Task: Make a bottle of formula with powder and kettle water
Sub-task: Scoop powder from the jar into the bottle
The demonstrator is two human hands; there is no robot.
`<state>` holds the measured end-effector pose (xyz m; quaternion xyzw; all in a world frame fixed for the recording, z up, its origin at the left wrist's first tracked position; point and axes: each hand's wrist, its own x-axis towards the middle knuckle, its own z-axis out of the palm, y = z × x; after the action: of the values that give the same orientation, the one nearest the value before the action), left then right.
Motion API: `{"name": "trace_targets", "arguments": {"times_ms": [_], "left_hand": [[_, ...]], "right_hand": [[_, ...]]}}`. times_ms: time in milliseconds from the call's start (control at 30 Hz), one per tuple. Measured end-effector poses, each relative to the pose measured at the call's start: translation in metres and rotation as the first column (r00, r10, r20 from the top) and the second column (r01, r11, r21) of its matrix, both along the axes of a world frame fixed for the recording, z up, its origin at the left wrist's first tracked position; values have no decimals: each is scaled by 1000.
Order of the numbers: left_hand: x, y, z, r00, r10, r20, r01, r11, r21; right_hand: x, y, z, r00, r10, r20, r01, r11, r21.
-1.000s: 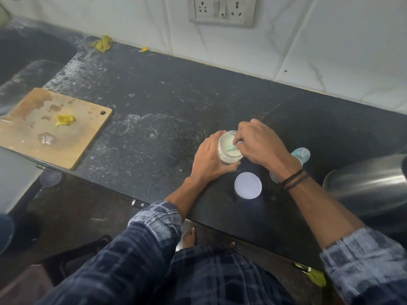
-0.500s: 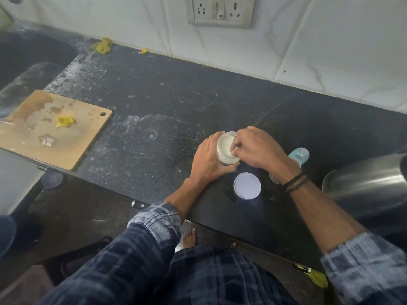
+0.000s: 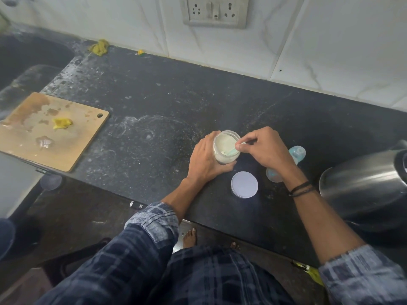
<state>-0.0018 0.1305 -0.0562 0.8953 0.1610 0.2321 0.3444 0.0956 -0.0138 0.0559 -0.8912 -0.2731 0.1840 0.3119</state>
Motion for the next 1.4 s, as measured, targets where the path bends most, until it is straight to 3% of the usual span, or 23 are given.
{"name": "trace_targets", "arguments": {"times_ms": [267, 400, 633, 800, 1000, 1400], "left_hand": [[1, 1, -2, 1000, 3, -17, -3, 1000, -2], [1, 1, -2, 1000, 5, -16, -5, 1000, -2], [1, 1, -3, 1000, 0, -5, 0, 1000, -5], [2, 1, -3, 1000, -2, -13, 2, 1000, 2], [3, 2, -4, 1000, -5, -23, 5, 1000, 2], [2, 2, -1, 1000, -6, -5, 6, 1000, 16]], "right_hand": [[1, -6, -10, 980, -152, -125, 170, 975, 146], [0, -7, -11, 976, -192, -104, 207, 963, 173], [-5, 0, -11, 989, -63, 130, 48, 992, 117], [-12, 10, -10, 979, 55, 194, -59, 998, 13], [-12, 13, -9, 996, 36, 83, -41, 997, 61], [-3, -1, -11, 957, -197, -212, 253, 926, 279]]}}
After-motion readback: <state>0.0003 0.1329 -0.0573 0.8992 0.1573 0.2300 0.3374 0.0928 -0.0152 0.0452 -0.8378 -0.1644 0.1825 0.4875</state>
